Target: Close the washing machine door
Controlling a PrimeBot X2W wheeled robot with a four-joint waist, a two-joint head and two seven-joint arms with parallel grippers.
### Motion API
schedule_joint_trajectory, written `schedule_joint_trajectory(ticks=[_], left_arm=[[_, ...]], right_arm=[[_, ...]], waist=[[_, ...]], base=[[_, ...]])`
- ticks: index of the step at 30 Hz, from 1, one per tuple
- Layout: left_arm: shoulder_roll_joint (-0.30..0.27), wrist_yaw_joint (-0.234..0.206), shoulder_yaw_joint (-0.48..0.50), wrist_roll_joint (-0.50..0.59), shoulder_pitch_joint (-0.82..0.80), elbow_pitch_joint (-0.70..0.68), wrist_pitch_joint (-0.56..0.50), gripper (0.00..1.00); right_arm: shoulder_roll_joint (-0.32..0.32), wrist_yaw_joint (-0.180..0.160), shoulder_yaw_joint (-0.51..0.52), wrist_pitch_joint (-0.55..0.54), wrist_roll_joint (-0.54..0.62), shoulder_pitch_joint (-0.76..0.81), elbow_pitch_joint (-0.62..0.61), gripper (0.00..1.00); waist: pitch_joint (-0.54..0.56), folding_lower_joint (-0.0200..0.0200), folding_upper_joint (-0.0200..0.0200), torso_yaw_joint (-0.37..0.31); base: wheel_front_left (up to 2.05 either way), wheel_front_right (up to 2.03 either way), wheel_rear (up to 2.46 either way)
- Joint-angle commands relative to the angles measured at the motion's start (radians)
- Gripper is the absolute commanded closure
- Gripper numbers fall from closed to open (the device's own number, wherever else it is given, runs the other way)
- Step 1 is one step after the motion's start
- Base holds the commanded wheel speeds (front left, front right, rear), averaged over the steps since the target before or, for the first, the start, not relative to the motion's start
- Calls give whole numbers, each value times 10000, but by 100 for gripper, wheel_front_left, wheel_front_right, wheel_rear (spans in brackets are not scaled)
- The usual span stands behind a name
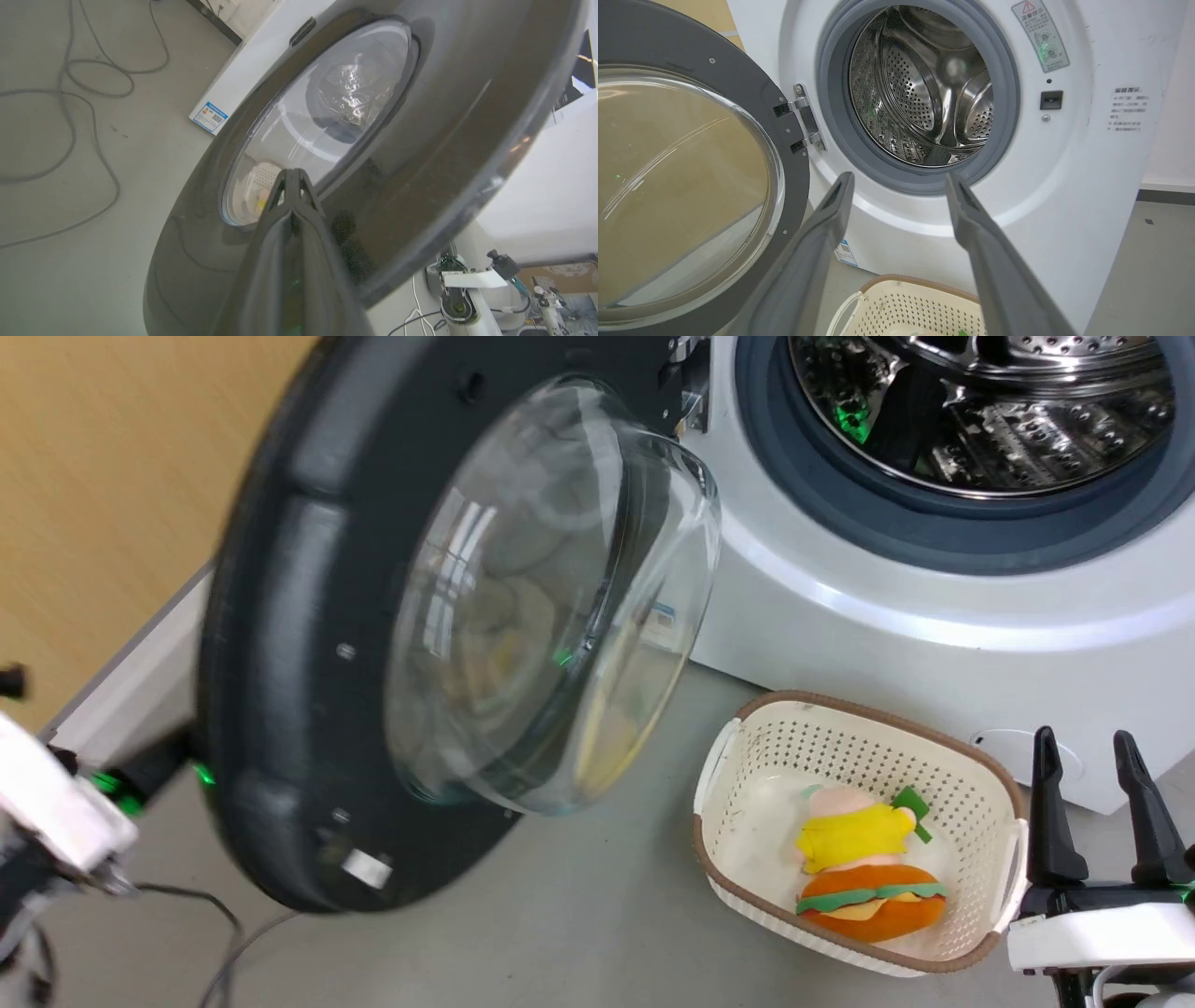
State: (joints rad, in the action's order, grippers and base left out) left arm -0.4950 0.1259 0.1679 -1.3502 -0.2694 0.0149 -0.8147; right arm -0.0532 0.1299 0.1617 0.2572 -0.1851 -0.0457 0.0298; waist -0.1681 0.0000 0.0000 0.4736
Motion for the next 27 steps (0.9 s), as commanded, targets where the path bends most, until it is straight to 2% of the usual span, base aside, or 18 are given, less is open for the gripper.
schedule_joint_trajectory(ticks=[1,8,13,18,21,27], left_arm=[[131,47,-178,-87,204,-201,-53,100],[767,47,-1597,-190,1168,-1608,-130,100],[1103,47,-2541,-175,1571,-2191,32,100],[1522,47,-3537,-55,1315,-2415,481,100],[1728,47,-4175,257,965,-2397,998,100],[2346,48,-5386,1061,-106,-1643,2842,100]], right_arm=[[30,8,14,45,-37,96,20,0],[30,8,-6,45,-98,130,29,0],[30,8,-56,45,-156,6,31,0],[30,8,-42,45,-198,-86,40,0],[30,8,-14,45,-226,-213,10,0],[30,8,45,45,-309,-473,21,0]], waist=[[56,0,0,-60],[180,0,0,-604],[94,0,0,-1374],[-107,0,0,-2249],[-309,0,0,-2833],[-667,0,0,-3822]], base=[[0,0,0],[0,0,0],[0,0,0],[0,0,0],[0,0,0],[0,0,0]])
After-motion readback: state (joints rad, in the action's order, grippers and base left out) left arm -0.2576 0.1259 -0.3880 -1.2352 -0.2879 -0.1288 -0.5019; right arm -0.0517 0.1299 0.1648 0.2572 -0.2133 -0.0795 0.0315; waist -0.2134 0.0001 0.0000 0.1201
